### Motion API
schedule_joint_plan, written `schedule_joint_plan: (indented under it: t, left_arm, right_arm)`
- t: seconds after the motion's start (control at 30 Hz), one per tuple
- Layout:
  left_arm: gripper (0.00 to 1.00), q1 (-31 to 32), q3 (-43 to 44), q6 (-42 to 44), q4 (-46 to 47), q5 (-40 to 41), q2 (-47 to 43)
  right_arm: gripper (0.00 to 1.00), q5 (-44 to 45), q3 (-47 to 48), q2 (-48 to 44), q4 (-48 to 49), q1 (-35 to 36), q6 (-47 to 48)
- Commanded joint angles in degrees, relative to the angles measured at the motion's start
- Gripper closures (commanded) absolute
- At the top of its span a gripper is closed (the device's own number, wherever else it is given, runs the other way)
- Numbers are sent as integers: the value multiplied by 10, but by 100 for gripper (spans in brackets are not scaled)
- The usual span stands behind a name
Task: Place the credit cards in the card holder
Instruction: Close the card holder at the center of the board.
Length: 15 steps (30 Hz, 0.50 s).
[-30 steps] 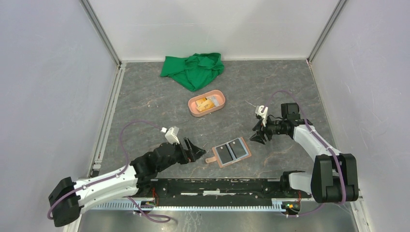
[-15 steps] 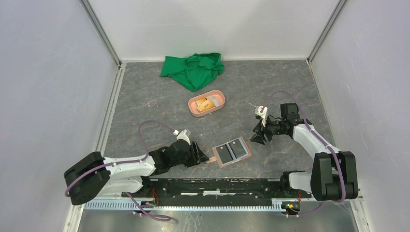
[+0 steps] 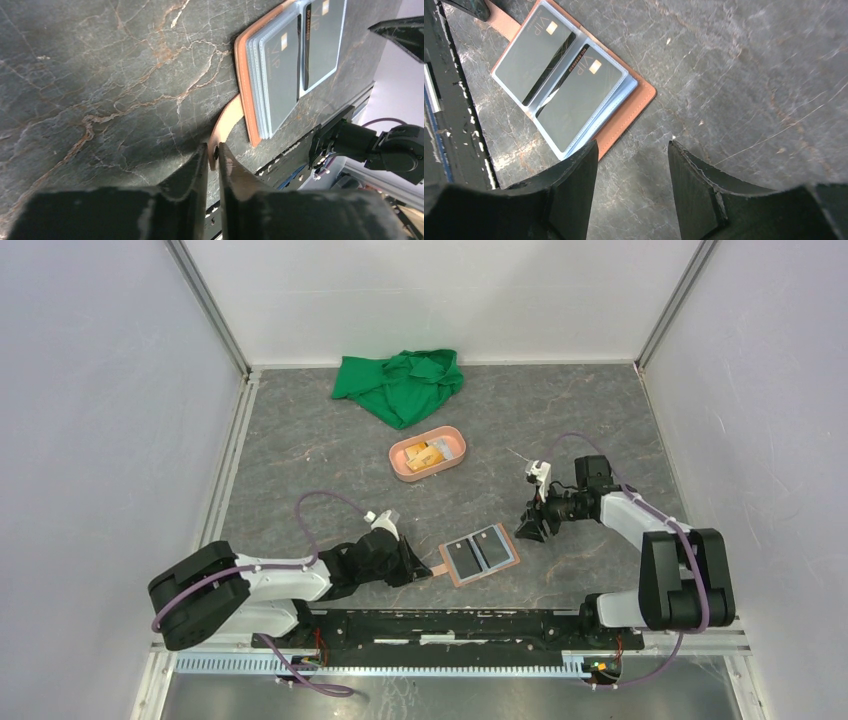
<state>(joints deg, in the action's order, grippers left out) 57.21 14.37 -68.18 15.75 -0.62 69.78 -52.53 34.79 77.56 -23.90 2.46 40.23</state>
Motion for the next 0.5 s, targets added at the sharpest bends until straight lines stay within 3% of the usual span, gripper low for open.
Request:
schedule_joint_plan:
  t: [0.0,0.1,0.47]
  left_arm:
    - [87,1,23,-12,45,-10,25]
    - [98,1,22,-7,61,-11,26]
    - [98,1,38,24,60,-4,-20]
  right_arm:
    - [40,3,8,32,8,-1,-44]
    - [41,25,15,46,4,-1,-60]
    - [39,-5,38,104,-8,-1,-81]
